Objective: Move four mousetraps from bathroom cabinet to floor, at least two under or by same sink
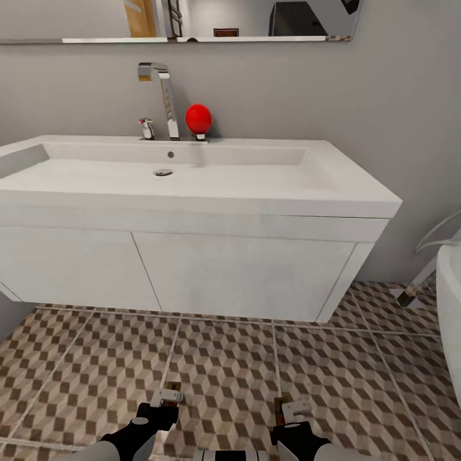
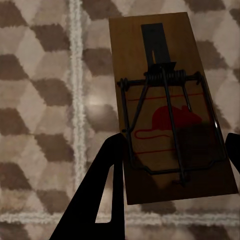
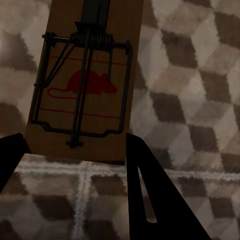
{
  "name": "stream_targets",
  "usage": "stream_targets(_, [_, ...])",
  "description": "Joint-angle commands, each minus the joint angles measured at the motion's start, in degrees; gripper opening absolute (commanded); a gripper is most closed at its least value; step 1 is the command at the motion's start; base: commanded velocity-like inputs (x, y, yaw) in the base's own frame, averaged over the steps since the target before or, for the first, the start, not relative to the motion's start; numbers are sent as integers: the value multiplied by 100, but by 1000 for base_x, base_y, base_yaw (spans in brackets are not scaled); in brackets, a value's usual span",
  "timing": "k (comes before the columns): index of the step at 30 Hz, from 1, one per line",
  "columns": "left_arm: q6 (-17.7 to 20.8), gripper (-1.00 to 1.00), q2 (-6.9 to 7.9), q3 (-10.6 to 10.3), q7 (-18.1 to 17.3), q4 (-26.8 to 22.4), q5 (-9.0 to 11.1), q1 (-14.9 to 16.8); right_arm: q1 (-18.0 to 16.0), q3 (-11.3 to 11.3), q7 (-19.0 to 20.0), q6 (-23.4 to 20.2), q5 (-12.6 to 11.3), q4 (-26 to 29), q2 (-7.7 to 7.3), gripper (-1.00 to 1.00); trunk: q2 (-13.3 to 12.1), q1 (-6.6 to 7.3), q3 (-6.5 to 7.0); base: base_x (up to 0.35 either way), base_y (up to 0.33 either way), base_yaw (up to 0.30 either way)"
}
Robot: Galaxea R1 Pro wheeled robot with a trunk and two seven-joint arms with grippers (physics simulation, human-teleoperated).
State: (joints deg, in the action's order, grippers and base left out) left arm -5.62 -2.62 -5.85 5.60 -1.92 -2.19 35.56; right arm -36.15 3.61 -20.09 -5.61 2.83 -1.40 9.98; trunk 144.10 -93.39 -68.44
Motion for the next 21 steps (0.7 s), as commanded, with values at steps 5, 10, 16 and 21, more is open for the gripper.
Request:
stream_targets(5, [-18,-100,-1,-47,53,8,-36,4,-6,35,-12,-28,9,-9,2,-100,4,-4,-49,0,0,0])
stream_targets(10, [-18,-100,-1,-47,51,8,-35,4,-7,33,-12,-28,15,-6,2,-100,10,-14,-137,0,0,0])
stream_targets(16, [-27,-100,4,-48,54,8,-37,4,-10,28,-12,-20,16,-2,2,-100,10,-14,-137,0,0,0])
stream_targets(21, [-45,-100,6,-51,64,8,-56,4,-13,26,-12,-9,16,2,2,-100,10,-14,-137,0,0,0])
